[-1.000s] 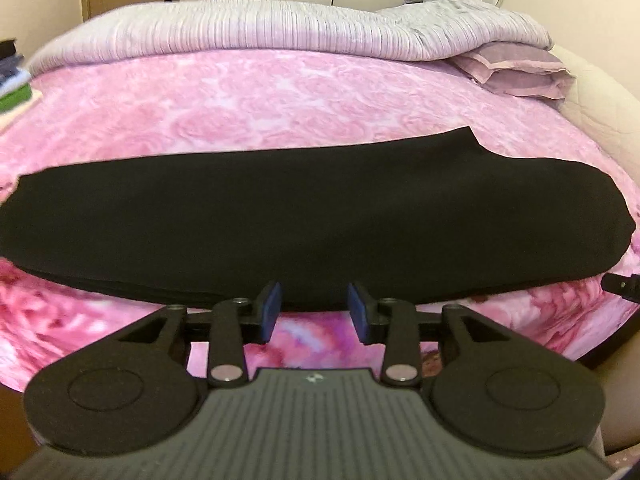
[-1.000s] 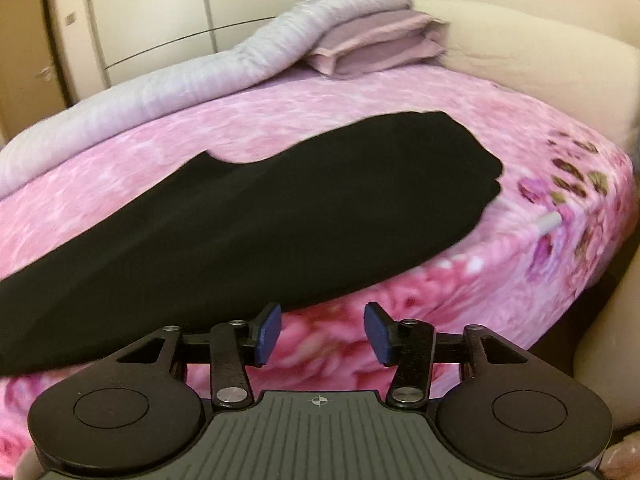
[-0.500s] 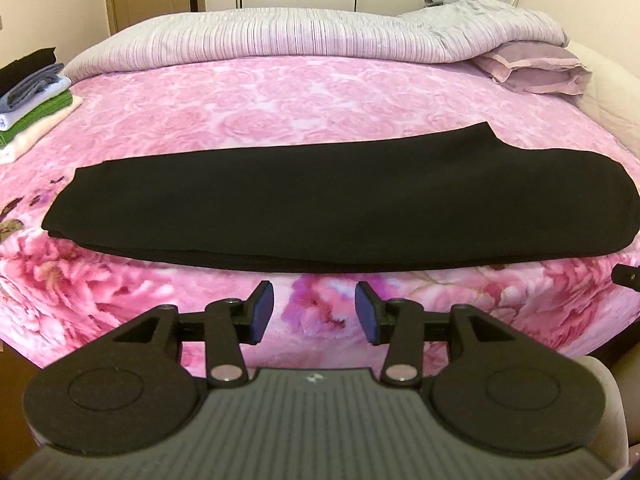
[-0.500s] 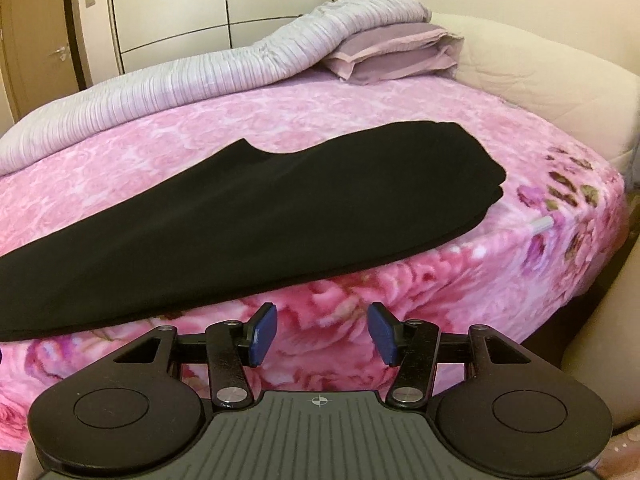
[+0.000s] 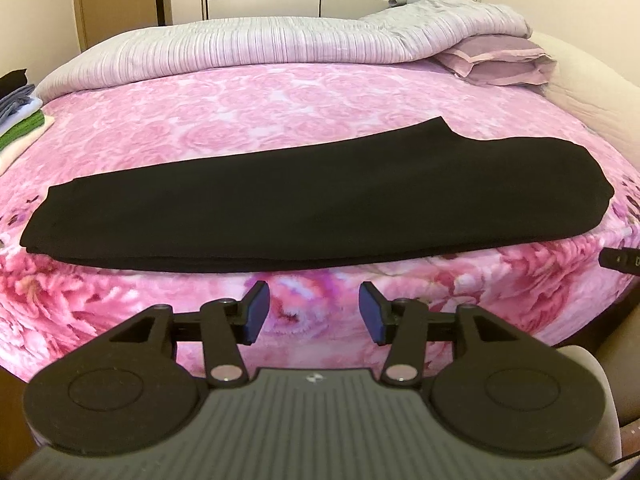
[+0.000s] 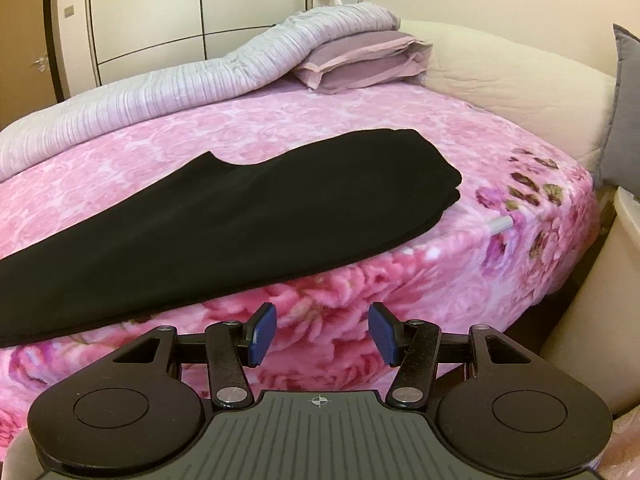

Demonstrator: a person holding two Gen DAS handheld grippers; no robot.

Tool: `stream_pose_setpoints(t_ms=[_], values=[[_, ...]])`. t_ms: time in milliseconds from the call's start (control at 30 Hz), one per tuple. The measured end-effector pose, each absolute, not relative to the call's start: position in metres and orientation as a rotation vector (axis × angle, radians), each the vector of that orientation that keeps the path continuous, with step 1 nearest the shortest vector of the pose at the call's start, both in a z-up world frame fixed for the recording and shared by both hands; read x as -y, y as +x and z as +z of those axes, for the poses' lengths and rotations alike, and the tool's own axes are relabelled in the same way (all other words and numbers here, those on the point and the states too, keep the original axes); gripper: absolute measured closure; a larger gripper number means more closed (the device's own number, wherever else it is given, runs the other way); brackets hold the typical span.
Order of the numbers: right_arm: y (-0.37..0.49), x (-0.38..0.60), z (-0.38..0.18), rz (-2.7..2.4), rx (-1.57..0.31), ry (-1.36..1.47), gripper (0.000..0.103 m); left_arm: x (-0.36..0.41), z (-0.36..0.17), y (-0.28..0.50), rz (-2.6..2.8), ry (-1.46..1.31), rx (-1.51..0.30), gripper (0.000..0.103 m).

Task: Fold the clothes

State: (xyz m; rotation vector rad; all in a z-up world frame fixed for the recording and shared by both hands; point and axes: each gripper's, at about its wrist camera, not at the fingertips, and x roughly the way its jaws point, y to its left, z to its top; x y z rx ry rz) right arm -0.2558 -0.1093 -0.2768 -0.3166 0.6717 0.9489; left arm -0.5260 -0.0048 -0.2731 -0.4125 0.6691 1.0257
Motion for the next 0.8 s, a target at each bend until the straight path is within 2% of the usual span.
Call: stream_pose_setpoints(t_ms=[367,800], values=[[-0.273,0.098,-0.273,0.998,-0.644,-0.345,0.048,-0.004,-0.269,-0.549,1.093,-0.436,-0.651,0.058],[-0.359,0.056,-0.267,1.269,-0.577,-0.440,0.048,-0.009,-0.257,-0.647,1.357,-0.498,-0.625,0.058]])
